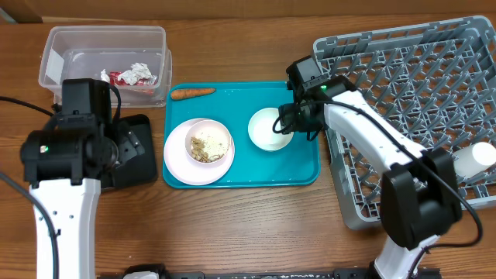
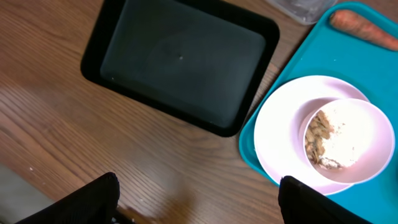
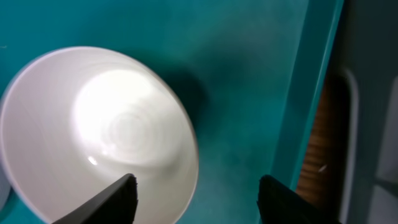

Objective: Sort waste into correct bins and load items into the dishwasher

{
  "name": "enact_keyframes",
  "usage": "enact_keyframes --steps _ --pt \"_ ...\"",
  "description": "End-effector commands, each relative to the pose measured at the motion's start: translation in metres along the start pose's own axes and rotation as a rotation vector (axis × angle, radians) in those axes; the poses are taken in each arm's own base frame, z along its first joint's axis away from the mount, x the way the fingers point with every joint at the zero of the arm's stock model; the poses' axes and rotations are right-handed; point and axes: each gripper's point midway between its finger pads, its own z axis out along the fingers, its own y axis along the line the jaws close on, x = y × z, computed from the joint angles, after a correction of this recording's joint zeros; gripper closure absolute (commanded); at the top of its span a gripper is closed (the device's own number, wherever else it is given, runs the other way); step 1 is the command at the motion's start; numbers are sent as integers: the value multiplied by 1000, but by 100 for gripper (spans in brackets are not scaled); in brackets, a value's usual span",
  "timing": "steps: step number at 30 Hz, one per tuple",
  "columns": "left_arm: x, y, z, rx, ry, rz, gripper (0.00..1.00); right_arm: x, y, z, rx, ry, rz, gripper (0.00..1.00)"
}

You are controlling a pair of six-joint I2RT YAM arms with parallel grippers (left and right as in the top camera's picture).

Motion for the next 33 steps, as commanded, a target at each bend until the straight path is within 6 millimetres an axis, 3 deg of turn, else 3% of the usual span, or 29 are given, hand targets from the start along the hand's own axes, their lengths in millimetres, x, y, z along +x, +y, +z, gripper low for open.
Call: enact_keyframes --steps 1,5,12,15,18,20,21,22,25,29,33 --pt "10 -5 22 -4 56 -23 15 5 0 22 5 50 18 39" --pt "14 -6 34 -13 79 -21 13 11 -3 38 18 88 19 56" --pt "15 -14 40 8 96 -18 14 8 -2 38 16 80 19 96" --pt "15 -20 39 39 101 -21 14 5 -2 26 12 66 20 96" --pt "11 -26 39 69 91 -27 14 -10 1 -7 -8 -2 24 96" --pt "8 -29 39 84 80 -31 14 -26 3 -40 -29 -83 27 96" --pt "6 -33 39 102 75 -34 13 -44 2 -87 -47 -203 28 96" --pt "6 -34 39 105 72 -35 13 -49 -4 -105 -33 -251 34 96" --pt "4 -35 39 109 66 -35 13 -61 -40 -152 92 -398 90 96" --pt "3 -35 39 113 60 -37 13 -62 -121 -198 414 -522 223 96" --pt "2 -36 39 113 59 -37 13 -47 -211 -239 814 -593 433 96"
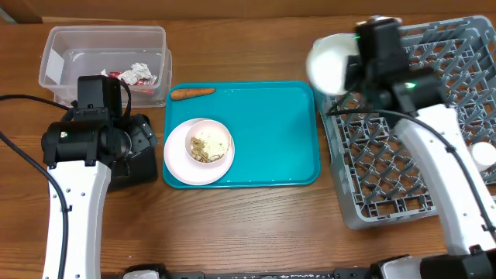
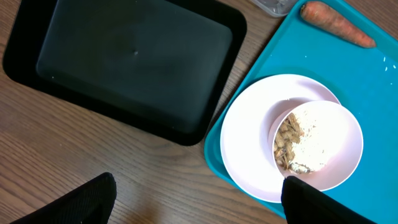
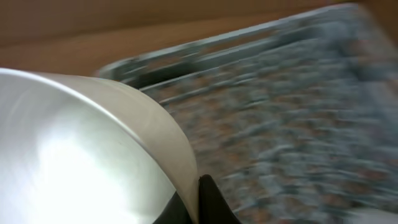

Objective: Sort waste into correct bins and load items into the dishwasher
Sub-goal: 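Carry the white bowl into the rack's right side and release it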

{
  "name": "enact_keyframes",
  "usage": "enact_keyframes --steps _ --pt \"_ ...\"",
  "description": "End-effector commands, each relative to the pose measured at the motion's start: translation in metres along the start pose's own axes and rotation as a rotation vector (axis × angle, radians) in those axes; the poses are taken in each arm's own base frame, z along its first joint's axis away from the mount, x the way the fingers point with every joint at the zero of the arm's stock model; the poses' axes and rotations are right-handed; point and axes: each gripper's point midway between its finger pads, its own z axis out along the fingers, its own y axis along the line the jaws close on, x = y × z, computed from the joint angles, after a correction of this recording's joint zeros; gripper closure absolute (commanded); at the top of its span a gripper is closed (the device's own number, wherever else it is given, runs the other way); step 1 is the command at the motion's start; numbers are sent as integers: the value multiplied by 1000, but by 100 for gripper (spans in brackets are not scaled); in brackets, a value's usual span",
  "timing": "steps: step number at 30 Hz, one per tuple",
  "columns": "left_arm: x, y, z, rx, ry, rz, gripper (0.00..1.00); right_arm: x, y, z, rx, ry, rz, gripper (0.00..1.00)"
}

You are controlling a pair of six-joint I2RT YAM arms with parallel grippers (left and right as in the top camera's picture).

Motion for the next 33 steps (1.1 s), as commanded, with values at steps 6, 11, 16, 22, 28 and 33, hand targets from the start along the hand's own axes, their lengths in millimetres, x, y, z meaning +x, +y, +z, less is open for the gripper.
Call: enact_keyframes --steps 6,11,16,22,28,33 --pt "-1 -2 2 8 4 -9 12 -31 -207 -10 945 -218 257 96" --pt "0 -3 2 16 8 -9 12 -13 -270 11 1092 -146 329 96" --pt "1 -2 2 13 12 -8 12 15 -318 43 1193 -35 342 96" --pt "2 -2 2 11 18 -8 13 38 -347 76 1244 27 356 96" --pt "5 -6 1 36 33 -8 13 54 -346 113 1234 71 331 96" --pt "5 -7 1 39 34 -8 13 73 -339 142 1209 133 291 96"
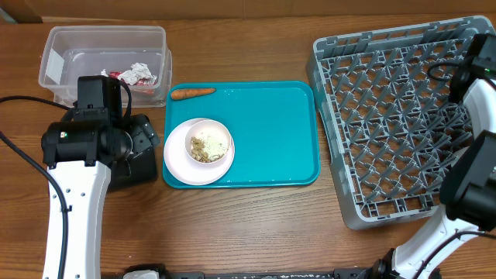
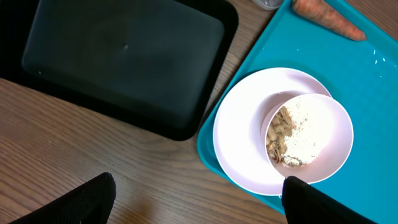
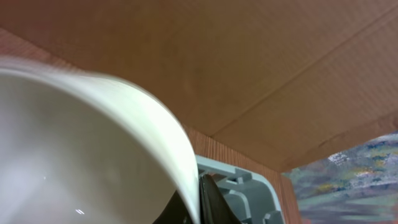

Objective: Sort waste into correct bins and load items into the dishwasher
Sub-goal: 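Carry the white bowl into the rack's right side and release it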

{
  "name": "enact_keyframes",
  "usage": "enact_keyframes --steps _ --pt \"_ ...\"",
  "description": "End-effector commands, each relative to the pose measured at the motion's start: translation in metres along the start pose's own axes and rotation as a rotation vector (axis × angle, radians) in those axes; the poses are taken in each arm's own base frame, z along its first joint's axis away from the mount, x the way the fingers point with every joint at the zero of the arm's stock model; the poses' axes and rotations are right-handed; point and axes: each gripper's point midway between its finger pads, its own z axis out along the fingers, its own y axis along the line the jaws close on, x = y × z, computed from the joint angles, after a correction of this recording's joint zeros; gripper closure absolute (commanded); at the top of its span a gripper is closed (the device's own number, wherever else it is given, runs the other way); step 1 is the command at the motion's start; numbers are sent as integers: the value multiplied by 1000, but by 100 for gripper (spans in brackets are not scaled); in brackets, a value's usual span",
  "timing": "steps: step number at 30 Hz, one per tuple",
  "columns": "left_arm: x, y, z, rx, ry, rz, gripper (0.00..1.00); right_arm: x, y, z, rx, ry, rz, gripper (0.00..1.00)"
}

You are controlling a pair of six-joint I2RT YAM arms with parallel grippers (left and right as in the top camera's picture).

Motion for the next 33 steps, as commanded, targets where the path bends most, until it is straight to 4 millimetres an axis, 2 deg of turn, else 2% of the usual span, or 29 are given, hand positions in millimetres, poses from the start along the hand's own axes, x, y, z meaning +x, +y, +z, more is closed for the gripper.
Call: enact_keyframes --steps 1,6,14,17,19,21,24,26,31,33 --pt "1 -2 2 12 13 -9 13 14 17 3 -5 10 -39 96" --pt "2 -5 1 27 18 -9 13 14 26 -8 -26 -5 -31 96" --pt "1 -5 1 28 16 -9 13 26 46 -36 -111 1 -116 83" --pt "1 -5 1 29 14 -10 12 29 50 -45 -122 -3 -149 67" --pt "0 -6 1 31 11 -10 12 32 54 -56 -136 -12 -183 51" --pt "0 -6 1 31 12 -10 12 36 57 -64 -145 -15 -213 43" --pt "0 -6 1 31 11 -10 12 40 59 -75 -156 -20 -232 11" --pt "0 -6 1 31 11 -10 12 39 58 -83 -167 -26 -225 0" --pt "0 -6 1 31 12 -10 12 27 52 -114 -269 -34 -173 0" --pt "0 -6 1 31 11 -10 12 22 51 -130 -361 -17 -152 0"
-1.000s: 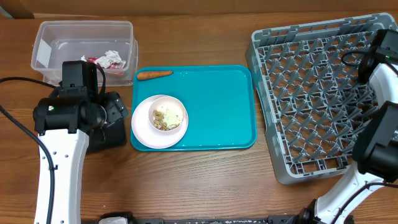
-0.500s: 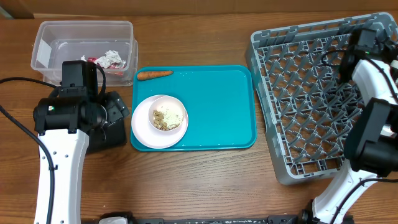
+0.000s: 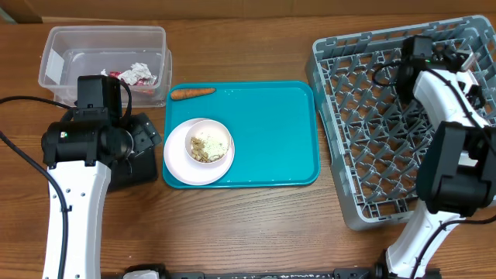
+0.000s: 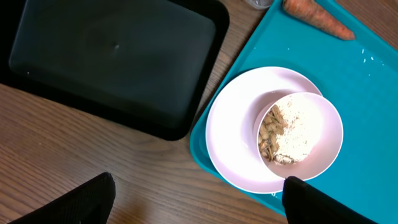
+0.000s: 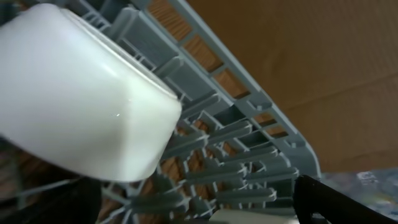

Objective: Sort waste into correct bins and load items into the dishwasher
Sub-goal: 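Carry the white bowl into the rack's right side and release it, then reach the left gripper to the small pink rice bowl and grasp it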

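A white bowl [image 5: 81, 93] lies on the tines of the grey dish rack [image 3: 372, 147], near its back right corner. My right gripper [image 5: 193, 202] is open beside it, its fingers spread wide and off the bowl. A pale plate [image 4: 233, 134] on the teal tray [image 4: 373, 99] carries a small bowl of food scraps [image 4: 301, 134]. A carrot [image 4: 317, 18] lies at the tray's back edge. My left gripper [image 4: 199, 199] hangs open above the wooden table between the black bin [image 4: 112, 62] and the tray.
A clear plastic bin [image 3: 105, 54] holding crumpled wrappers stands at the back left. Another pale item [image 5: 249, 218] shows low in the rack in the right wrist view. Cardboard walls close off the back of the table.
My right gripper was shut on the bowl's rim, held high at the rack's right edge. Now it stands open over the rack's back right and the bowl rests on the tines. The left arm barely shifted.
First my right gripper was open at the rim of the white bowl on the tray. Then it held the bowl in the air by the rack's back left corner, later at the rack's right side. Now the bowl lies in the rack, let go.
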{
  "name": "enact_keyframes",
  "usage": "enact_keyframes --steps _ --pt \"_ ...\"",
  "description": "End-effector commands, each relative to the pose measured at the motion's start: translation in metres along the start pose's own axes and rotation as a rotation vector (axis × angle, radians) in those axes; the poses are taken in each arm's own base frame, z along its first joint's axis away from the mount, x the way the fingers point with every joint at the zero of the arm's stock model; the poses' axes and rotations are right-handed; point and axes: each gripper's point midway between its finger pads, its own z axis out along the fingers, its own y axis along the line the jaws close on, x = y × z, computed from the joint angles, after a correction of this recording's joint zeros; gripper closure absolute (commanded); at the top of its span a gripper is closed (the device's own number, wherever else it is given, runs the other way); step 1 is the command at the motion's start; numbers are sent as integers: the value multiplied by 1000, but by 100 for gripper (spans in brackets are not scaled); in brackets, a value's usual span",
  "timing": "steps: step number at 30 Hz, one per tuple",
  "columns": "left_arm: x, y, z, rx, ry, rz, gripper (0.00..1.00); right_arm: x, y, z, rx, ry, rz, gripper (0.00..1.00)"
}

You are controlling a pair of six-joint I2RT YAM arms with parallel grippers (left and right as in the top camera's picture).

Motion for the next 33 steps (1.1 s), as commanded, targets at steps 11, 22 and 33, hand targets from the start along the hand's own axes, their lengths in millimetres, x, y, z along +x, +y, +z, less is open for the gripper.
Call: enact_keyframes --steps 11,22,33 --pt "-9 -23 0 88 -36 10 13 37 30 -175 -1087 280 -108 1" --pt "21 -125 20 240 -30 303 13 71 27 -203 -1239 404 -245 1" --pt "102 -174 102 159 197 571 19 72 27 -205 -1250 413 -247 1"
